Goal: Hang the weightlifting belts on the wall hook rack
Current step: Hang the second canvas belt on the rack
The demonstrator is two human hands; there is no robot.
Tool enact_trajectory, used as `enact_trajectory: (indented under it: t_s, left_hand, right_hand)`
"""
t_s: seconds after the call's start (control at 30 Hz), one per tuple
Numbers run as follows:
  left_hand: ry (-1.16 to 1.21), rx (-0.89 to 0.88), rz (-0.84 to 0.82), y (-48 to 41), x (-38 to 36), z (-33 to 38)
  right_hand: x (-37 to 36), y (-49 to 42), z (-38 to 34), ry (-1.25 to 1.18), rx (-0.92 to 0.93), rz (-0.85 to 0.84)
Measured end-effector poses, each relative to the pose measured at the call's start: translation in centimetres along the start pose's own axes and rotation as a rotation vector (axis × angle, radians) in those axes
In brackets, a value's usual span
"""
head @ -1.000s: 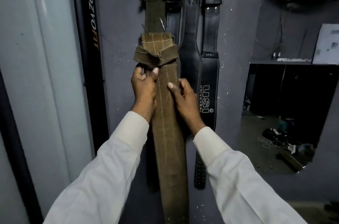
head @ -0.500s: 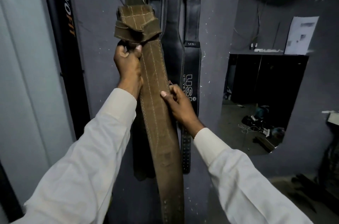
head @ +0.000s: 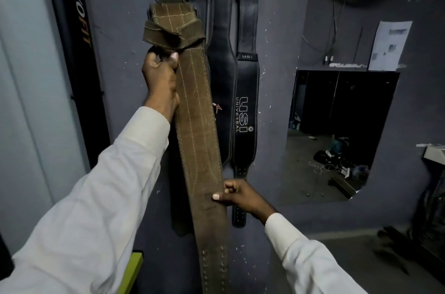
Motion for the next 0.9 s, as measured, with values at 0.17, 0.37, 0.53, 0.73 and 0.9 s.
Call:
enact_trajectory:
  t_s: [0.17,0.37,0.53,0.73,0.9]
  left_hand:
    - [0.046,0.074,-0.088,0.7,-0.8,-1.1]
    - [0.097,0.119,-0.183,2.0,-2.5,-1.5]
    - [-0.171,0.112,-0.417,3.1,-2.8,-1.5]
    - [-0.763,0.033,-0.7,5.4,0.5,-3.8]
    - [-0.699,-0.06,-0.545,5.7,3.0,-4.4]
  right_hand:
    - [1.5,-1.2,-6.3,-0.097,0.128,0.012]
    - [4.9,-3.4,-19.4,-0.392,0.387,0.179]
    - [7.2,-3.8,-25.1,-0.483,0.471,0.293]
    - [7.0,-3.6,-24.7,-0.563,0.525,0.359]
    - [5.5,-3.5,-25.6,-0.529,0.583,0.37]
Point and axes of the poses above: each hand's wrist, its own y-axis away from the middle knuckle, its own x-axis out of the back of the hand, z = x × y, the point moved 7 cm from there along -y, towards the middle knuckle, and after that the axes turned 1 degree about -y, right-handed, at the moved point
